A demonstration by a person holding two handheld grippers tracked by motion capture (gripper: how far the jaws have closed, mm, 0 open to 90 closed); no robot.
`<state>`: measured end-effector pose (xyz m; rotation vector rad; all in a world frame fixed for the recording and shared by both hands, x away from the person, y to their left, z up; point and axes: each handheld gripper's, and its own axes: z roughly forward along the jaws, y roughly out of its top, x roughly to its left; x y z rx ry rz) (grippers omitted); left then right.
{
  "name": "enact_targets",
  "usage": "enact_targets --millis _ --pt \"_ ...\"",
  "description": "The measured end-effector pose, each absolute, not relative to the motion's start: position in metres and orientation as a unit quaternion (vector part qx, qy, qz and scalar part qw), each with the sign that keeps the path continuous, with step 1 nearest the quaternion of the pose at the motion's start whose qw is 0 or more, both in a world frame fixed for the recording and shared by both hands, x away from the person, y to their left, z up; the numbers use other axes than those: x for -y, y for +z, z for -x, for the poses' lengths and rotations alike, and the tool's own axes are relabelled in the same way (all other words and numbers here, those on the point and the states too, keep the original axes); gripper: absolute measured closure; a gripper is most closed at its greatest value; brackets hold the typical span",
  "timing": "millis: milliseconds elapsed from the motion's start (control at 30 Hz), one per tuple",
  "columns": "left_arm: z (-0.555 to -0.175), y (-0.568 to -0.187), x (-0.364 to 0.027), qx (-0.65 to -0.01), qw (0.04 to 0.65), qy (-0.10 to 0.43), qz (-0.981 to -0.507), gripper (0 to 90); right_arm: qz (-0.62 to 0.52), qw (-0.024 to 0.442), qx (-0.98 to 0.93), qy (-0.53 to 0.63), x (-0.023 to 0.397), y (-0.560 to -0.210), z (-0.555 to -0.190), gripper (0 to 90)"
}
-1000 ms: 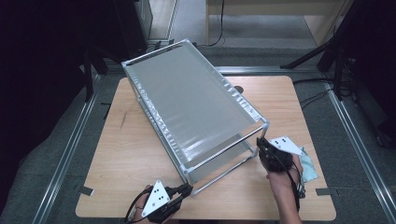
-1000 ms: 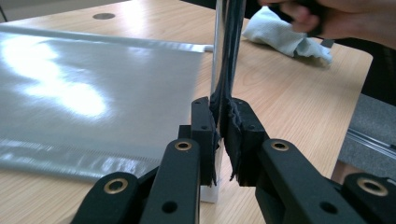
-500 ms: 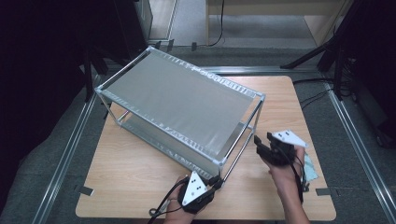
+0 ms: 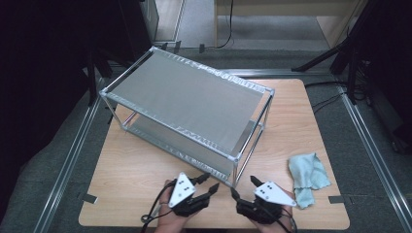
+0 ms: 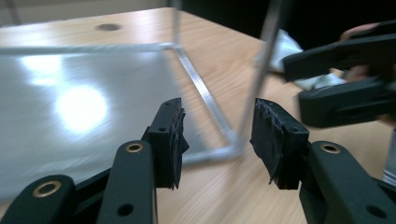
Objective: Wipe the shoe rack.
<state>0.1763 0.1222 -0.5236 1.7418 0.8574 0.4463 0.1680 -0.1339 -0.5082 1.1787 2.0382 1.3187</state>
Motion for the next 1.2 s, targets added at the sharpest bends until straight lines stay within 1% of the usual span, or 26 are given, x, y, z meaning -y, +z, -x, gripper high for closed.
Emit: enact_targets --millis 33,67,100,200,233,267,300,367,500,700,800,867,933,1000,1067,1200 --pt "-0.177 -0.525 -0.132 -0.372 0.539 0.192 -0.731 53.7 -0.422 0.233 -0.734 0.478 0.126 -0.506 -0.167 30.5" --pt "-0.177 -0.526 -0.143 -0.382 0.534 0.196 -0.728 53.3 -0.422 0.25 -0.731 0.474 0.119 -0.503 -0.167 34.7" --pt "-0.178 -0.527 -0.153 -0.393 0.531 0.201 -0.724 53.2 -0.426 0.264 -0.727 0.47 0.113 -0.5 -0.167 40.5" --pt "-0.182 -0.528 -0.184 -0.422 0.524 0.215 -0.708 53.1 -0.431 0.284 -0.712 0.477 0.105 -0.494 -0.17 63.1" --pt "-0.184 -0.528 -0.193 -0.431 0.523 0.219 -0.702 53.1 -0.435 0.292 -0.708 0.474 0.105 -0.494 -0.171 68.6" --pt "-0.187 -0.528 -0.203 -0.44 0.521 0.224 -0.696 53.0 -0.437 0.295 -0.706 0.473 0.105 -0.493 -0.172 73.3" --pt "-0.189 -0.527 -0.212 -0.449 0.519 0.228 -0.691 53.1 -0.439 0.297 -0.704 0.472 0.108 -0.493 -0.173 75.4" --pt "-0.194 -0.529 -0.228 -0.464 0.511 0.24 -0.683 53.0 -0.441 0.287 -0.706 0.475 0.114 -0.494 -0.176 81.1" --pt "-0.202 -0.535 -0.258 -0.492 0.495 0.255 -0.669 53.1 -0.447 0.293 -0.703 0.468 0.131 -0.493 -0.179 81.7" --pt "-0.217 -0.533 -0.292 -0.538 0.485 0.281 -0.629 53.2 -0.475 0.307 -0.685 0.459 0.169 -0.492 -0.189 81.4" --pt "-0.23 -0.531 -0.302 -0.561 0.464 0.299 -0.617 53.3 -0.493 0.308 -0.674 0.456 0.186 -0.491 -0.192 81.0" --pt "-0.242 -0.531 -0.306 -0.58 0.445 0.305 -0.61 53.1 -0.495 0.298 -0.675 0.458 0.196 -0.49 -0.194 80.4" --pt "-0.254 -0.53 -0.309 -0.587 0.439 0.31 -0.606 52.8 -0.502 0.29 -0.671 0.462 0.201 -0.49 -0.194 80.0" --pt "-0.265 -0.527 -0.308 -0.589 0.432 0.316 -0.606 53.4 -0.502 0.294 -0.673 0.458 0.204 -0.489 -0.194 80.2" --pt "-0.273 -0.525 -0.307 -0.59 0.427 0.331 -0.6 55.6 -0.503 0.294 -0.672 0.457 0.206 -0.489 -0.193 80.2" --pt "-0.287 -0.524 -0.304 -0.582 0.417 0.343 -0.608 71.0 -0.508 0.294 -0.667 0.459 0.21 -0.49 -0.192 79.7"
